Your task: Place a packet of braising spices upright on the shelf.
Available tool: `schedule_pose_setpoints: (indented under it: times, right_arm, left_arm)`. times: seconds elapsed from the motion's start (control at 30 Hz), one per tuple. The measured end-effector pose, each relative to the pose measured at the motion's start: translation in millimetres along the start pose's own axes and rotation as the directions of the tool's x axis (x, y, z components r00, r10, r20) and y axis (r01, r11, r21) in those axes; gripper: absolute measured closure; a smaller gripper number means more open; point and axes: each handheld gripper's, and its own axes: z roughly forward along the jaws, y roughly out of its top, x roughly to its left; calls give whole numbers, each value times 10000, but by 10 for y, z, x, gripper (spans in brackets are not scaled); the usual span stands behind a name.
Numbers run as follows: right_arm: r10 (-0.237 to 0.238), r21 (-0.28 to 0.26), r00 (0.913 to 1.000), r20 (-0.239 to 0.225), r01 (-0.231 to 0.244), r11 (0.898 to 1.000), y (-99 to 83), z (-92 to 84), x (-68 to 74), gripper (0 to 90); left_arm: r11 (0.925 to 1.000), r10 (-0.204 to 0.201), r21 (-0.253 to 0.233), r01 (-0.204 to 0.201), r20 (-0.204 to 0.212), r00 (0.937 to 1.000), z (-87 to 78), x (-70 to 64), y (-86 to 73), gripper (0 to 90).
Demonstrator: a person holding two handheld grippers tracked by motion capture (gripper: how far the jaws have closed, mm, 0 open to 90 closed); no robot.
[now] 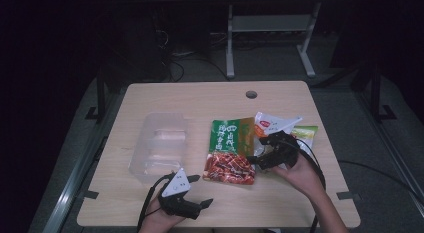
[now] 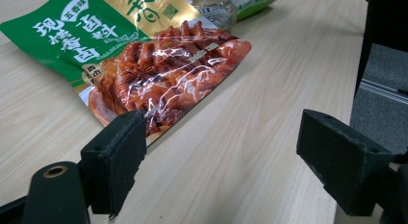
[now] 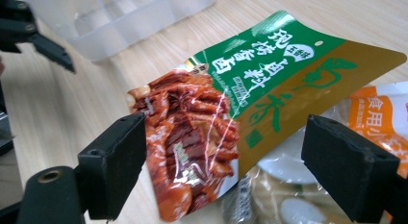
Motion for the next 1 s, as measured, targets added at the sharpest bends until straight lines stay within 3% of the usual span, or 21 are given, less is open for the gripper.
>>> schedule_pose_setpoints:
  times: [0.13,0.47,0.5,0.73,1.0]
  right_arm:
    - [82,374,9998,206,-90,9993,116,88,-106,176]
    - [235,1311,9990,378,-282,9910,351,312,-308,215]
    - [446,1461,9982,398,-500,9880,379,360,-366,216]
    - [1104,1907,9926,515,-1183,9745,343,510,-544,224]
    - [1466,2237,9885,376,-1513,9628,292,687,-626,296]
  left_arm:
    - [9998,198,94,-198,41,9998,10,-14,14,173]
    - [10000,87,-17,-87,52,9999,4,-11,26,173]
    - [10000,37,-53,-36,45,10000,-3,-2,24,173]
    - [9997,206,103,-205,-47,9998,2,12,27,175]
    - [9998,171,77,-171,28,9999,13,12,33,176]
